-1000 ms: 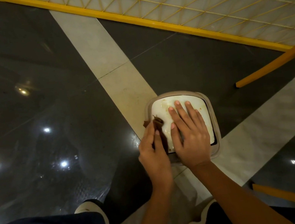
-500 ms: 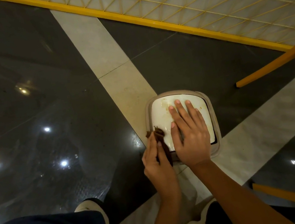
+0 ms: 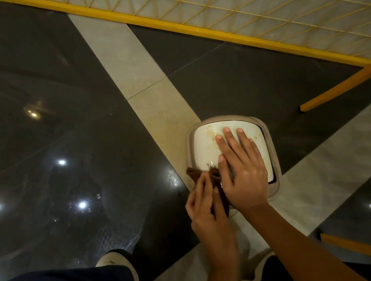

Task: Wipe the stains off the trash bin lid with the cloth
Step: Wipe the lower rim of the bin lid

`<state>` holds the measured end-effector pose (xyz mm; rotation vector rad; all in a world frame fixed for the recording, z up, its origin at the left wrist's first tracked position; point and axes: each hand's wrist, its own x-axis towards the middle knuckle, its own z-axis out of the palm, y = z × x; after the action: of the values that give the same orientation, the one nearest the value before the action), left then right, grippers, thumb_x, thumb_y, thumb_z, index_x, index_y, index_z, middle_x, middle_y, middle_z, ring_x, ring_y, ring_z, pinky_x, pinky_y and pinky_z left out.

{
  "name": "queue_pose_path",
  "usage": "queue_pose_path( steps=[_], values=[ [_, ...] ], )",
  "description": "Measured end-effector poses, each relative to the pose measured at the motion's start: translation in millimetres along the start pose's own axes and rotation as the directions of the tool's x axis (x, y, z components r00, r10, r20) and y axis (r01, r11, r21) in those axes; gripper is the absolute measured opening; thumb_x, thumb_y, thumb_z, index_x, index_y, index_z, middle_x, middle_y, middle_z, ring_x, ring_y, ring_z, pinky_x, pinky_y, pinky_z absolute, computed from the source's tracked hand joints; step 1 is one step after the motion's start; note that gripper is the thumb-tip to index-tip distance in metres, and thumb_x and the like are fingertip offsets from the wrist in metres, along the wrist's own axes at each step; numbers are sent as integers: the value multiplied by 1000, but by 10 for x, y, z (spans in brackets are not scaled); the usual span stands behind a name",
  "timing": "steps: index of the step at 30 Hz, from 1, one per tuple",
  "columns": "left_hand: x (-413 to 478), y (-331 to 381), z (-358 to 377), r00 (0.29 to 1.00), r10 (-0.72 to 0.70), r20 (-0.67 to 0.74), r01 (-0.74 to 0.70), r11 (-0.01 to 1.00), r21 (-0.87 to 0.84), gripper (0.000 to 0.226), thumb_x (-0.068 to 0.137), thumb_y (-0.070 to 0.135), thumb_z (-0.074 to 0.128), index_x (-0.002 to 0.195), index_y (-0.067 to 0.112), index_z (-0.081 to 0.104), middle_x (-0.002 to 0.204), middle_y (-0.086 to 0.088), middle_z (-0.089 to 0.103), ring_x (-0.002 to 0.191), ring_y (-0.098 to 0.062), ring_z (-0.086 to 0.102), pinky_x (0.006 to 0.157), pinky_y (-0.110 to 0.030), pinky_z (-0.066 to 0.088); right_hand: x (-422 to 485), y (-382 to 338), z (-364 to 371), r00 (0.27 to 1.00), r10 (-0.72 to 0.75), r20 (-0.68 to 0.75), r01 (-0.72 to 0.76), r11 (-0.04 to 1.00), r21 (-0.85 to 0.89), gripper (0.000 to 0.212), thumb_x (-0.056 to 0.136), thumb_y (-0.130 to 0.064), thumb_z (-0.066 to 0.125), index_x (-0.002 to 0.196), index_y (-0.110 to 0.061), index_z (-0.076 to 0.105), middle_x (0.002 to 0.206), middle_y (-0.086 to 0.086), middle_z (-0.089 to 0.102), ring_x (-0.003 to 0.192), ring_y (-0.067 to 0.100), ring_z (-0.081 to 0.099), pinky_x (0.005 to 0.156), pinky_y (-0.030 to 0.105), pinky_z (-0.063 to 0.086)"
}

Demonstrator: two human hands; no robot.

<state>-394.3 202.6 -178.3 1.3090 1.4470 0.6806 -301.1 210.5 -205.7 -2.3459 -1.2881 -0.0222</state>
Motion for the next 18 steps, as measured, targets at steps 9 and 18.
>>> queue_pose_path(
  steps=[9,18],
  values=[
    [44,-2,2,999,38,17,-38,999,-9,38,88,8,55,120,28,50,130,5,50,111,20,36,84,9,29,3,0,-8,1000,-2,1,2,1000,-6,45,96,-29,30,137,-17,44,145,3,40,139,23,28,111,47,29],
    [476,-29,88,967,-254,-27,245,954,-175,31,92,17,53,123,19,58,121,-2,62,113,-14,57,100,-33,46,4,-11,-11,1000,2,-3,-2,1000,12,48,99,-35,21,136,-16,45,145,3,41,139,23,29,109,49,30]
  ],
)
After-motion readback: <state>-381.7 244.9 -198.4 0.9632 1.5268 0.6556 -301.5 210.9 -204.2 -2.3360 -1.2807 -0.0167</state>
